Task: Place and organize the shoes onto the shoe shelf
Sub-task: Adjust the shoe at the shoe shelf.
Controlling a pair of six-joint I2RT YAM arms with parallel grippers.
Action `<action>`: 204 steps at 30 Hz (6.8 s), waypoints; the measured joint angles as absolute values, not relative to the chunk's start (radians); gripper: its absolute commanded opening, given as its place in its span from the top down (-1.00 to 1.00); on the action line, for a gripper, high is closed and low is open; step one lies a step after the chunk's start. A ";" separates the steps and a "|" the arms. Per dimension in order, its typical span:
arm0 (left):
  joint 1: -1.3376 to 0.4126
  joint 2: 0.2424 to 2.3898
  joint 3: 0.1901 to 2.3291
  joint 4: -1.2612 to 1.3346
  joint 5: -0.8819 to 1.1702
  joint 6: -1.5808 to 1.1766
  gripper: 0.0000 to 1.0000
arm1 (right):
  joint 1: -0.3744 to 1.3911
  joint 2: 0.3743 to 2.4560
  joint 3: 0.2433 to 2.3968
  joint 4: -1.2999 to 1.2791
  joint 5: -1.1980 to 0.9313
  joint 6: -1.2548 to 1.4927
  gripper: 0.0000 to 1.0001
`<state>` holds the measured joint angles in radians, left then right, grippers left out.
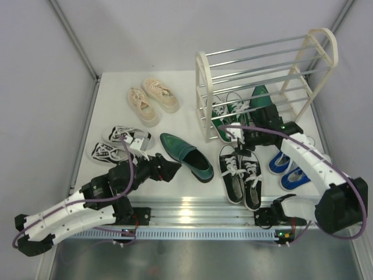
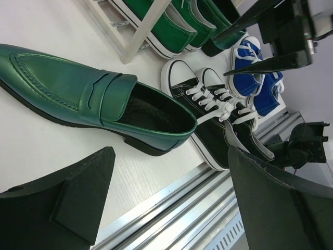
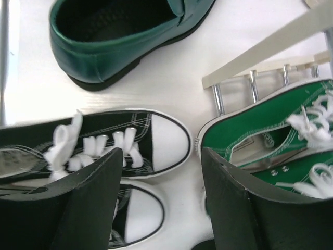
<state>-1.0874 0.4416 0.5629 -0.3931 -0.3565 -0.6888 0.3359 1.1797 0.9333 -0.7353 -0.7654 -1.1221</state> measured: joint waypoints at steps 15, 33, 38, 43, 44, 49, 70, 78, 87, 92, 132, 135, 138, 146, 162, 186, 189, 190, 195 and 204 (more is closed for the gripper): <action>-1.087 0.398 0.562 -0.401 -0.361 -0.708 -0.90 | 0.425 1.420 1.018 -0.653 -0.515 -1.404 -0.20; -1.087 0.335 0.539 -0.413 -0.376 -0.725 -0.90 | 0.444 1.542 1.023 -0.529 -0.375 -1.413 0.58; -1.087 0.335 0.539 -0.413 -0.376 -0.728 -0.90 | 0.457 1.545 1.021 -0.524 -0.355 -1.416 1.00; -1.087 0.335 0.539 -0.413 -0.377 -0.727 -0.90 | 0.470 1.540 1.021 -0.519 -0.345 -1.414 1.00; -1.087 0.335 0.539 -0.413 -0.379 -0.728 -0.90 | 0.474 1.538 1.020 -0.517 -0.347 -1.413 1.00; -1.087 0.335 0.539 -0.413 -0.383 -0.727 -0.89 | 0.504 1.505 1.002 -0.500 -0.368 -1.404 1.00; -1.087 0.329 0.539 -0.421 -0.383 -0.727 -0.90 | 0.568 1.502 0.975 -0.390 -0.310 -1.234 0.83; -1.087 0.329 0.539 -0.421 -0.383 -0.727 -0.89 | 0.568 1.495 0.958 -0.338 -0.295 -1.209 0.19; -1.087 0.320 0.539 -0.424 -0.382 -0.727 -0.90 | 0.568 1.349 0.922 -0.311 -0.305 -1.196 0.10; -1.087 0.320 0.539 -0.426 -0.382 -0.727 -0.90 | 0.567 1.242 0.912 -0.320 -0.315 -1.182 0.09; -1.087 0.303 0.539 -0.432 -0.380 -0.728 -0.90 | 0.282 1.459 0.986 -0.535 -0.362 -1.462 -0.03; -1.087 0.303 0.539 -0.434 -0.380 -0.730 -0.90 | 0.282 1.457 0.981 -0.530 -0.360 -1.459 0.11; -1.087 0.303 0.539 -0.434 -0.380 -0.731 -0.90 | 0.282 1.458 0.981 -0.533 -0.360 -1.455 0.32; -1.087 0.303 0.539 -0.434 -0.380 -0.731 -0.90 | 0.286 1.494 0.981 -0.536 -0.355 -1.446 1.00; -1.087 0.303 0.539 -0.434 -0.379 -0.731 -0.90 | 0.347 1.441 0.968 -0.509 -0.372 -1.444 1.00; -1.087 0.303 0.539 -0.434 -0.380 -0.731 -0.90 | 0.411 1.388 0.850 -0.370 -0.384 -1.474 1.00; -1.087 0.303 0.539 -0.434 -0.380 -0.731 -0.90 | 0.411 1.388 0.850 -0.366 -0.390 -1.478 1.00; -1.087 0.303 0.539 -0.434 -0.380 -0.731 -0.90 | 0.412 1.388 0.850 -0.366 -0.390 -1.481 1.00; -1.087 0.303 0.539 -0.434 -0.380 -0.731 -0.90 | 0.413 1.388 0.850 -0.366 -0.389 -1.483 0.68; -1.087 0.303 0.539 -0.434 -0.380 -0.731 -0.90 | 0.425 1.360 0.824 -0.319 -0.389 -1.472 0.06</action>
<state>-1.0874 0.3027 0.5392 -0.4335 -0.3798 -0.7311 0.4248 1.3598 0.8242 -0.3191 -0.3893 -1.4723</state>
